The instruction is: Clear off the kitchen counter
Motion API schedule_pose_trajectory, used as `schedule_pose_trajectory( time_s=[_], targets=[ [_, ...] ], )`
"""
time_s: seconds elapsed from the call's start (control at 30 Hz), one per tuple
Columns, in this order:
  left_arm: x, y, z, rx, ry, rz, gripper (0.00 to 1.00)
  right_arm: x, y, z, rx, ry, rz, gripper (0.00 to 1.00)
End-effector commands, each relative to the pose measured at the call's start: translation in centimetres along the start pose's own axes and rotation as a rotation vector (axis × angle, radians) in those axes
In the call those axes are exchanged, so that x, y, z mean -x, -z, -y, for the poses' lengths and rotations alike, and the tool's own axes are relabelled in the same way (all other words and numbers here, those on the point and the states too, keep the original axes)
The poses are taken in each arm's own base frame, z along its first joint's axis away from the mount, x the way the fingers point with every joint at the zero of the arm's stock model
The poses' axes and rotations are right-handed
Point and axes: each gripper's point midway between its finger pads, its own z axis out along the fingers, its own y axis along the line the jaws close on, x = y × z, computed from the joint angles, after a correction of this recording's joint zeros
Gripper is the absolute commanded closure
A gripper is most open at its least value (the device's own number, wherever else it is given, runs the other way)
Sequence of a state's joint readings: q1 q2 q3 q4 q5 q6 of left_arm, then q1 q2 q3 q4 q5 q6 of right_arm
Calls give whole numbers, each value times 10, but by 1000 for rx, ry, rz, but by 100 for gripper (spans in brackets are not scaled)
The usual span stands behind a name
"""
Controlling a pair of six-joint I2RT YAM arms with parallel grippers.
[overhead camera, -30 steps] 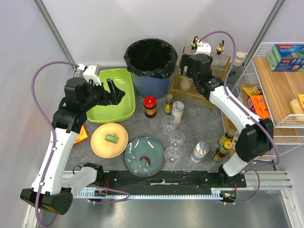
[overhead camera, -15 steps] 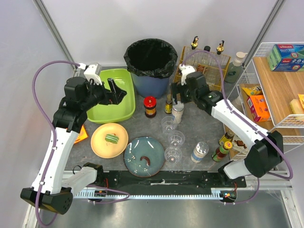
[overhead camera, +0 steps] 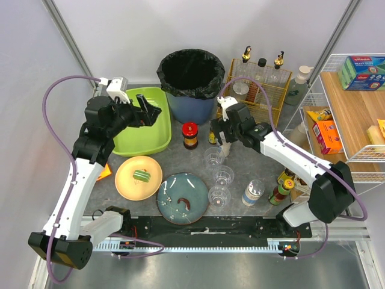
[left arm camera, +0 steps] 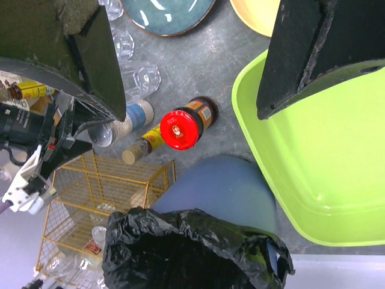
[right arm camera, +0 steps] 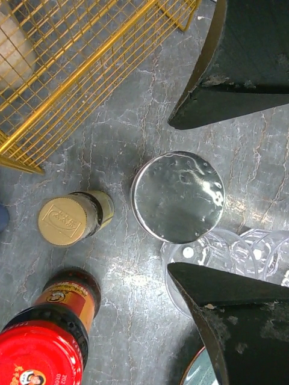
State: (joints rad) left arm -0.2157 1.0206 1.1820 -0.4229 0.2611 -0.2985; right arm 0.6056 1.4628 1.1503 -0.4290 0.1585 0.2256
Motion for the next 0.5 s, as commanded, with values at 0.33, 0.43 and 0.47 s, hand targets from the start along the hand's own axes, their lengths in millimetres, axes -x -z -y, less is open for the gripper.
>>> schedule_pose_trajectory(
  time_s=[0.33,0.43,0.47],
  targets=[
    [31,2,-34,195,48,208,10,0,-13,-8,10,-62,-4,20],
    [35,-1,-26,151,38,206,17,1,-17,-9,7,-79,-13,27],
    [38,-1,-20,122,31,208,21,4,-17,-12,22,-78,-9,28]
  ],
)
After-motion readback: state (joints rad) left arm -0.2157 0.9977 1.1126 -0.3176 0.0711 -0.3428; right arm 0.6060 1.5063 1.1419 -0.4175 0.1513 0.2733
